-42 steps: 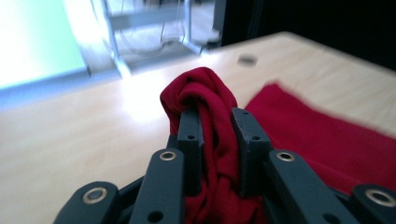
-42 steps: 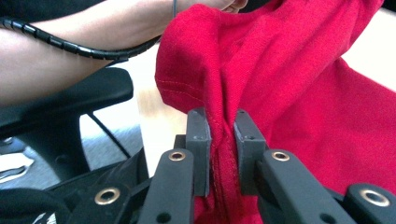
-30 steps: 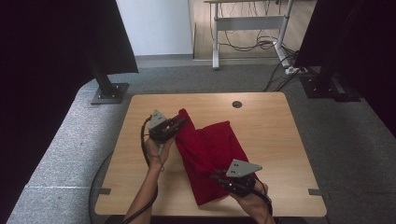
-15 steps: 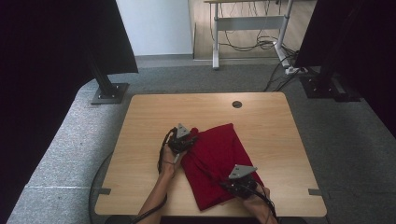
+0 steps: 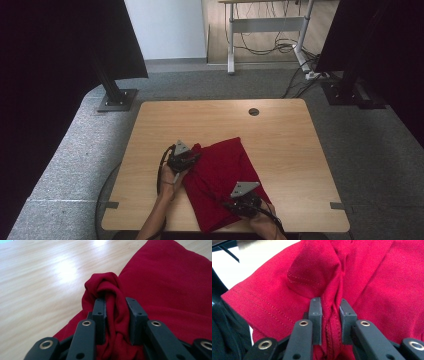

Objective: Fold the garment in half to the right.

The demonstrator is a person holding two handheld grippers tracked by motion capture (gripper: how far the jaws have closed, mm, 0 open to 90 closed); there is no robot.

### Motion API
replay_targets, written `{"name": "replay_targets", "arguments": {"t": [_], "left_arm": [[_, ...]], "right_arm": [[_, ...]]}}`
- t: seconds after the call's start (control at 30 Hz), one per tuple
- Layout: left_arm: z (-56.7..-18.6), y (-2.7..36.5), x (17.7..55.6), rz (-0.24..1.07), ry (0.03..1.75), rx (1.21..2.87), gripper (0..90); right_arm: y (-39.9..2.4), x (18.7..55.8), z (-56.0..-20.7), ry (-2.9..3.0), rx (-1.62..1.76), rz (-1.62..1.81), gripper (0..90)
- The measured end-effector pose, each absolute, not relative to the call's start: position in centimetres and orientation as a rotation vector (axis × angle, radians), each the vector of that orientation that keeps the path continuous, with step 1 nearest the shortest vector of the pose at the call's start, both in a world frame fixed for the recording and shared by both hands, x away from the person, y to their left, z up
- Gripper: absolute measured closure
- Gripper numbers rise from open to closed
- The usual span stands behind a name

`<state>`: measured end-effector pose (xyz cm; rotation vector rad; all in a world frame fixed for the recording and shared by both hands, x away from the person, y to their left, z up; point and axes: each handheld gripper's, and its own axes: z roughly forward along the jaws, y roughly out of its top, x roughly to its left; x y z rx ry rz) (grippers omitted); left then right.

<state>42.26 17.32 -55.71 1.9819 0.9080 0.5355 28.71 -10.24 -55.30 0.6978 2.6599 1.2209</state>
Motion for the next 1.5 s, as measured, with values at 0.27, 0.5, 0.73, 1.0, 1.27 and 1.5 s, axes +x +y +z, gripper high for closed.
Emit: {"name": "replay_targets", "arguments": {"t": [0.27, 0.5, 0.73, 1.0, 1.27, 1.5], "left_arm": [[-55.9, 20.5, 40.3, 0.535, 0.965, 1.948, 71.3], [-55.8, 22.4, 39.0, 0.535, 1.022, 1.935, 71.3], [-54.3, 23.3, 38.6, 0.567, 1.024, 1.878, 73.3], [-44.9, 23.4, 37.0, 0.679, 0.875, 1.727, 73.8], [-38.6, 18.9, 37.5, 0.732, 0.724, 1.695, 73.7], [-42.8, 13.3, 41.8, 0.558, 0.681, 1.760, 74.2]], "right_arm": [[-7.5, 27.8, -55.5, 2.696, 0.627, 1.247, 75.3], [-5.8, 27.3, -55.6, 2.716, 0.581, 1.278, 75.2], [-5.4, 26.6, -54.7, 2.697, 0.533, 1.334, 78.6], [-6.2, 24.6, -47.3, 2.491, 0.440, 1.559, 79.3], [-9.5, 23.6, -43.7, 2.384, 0.423, 1.585, 79.0], [-13.0, 24.2, -46.3, 2.385, 0.592, 1.563, 78.9]]}}
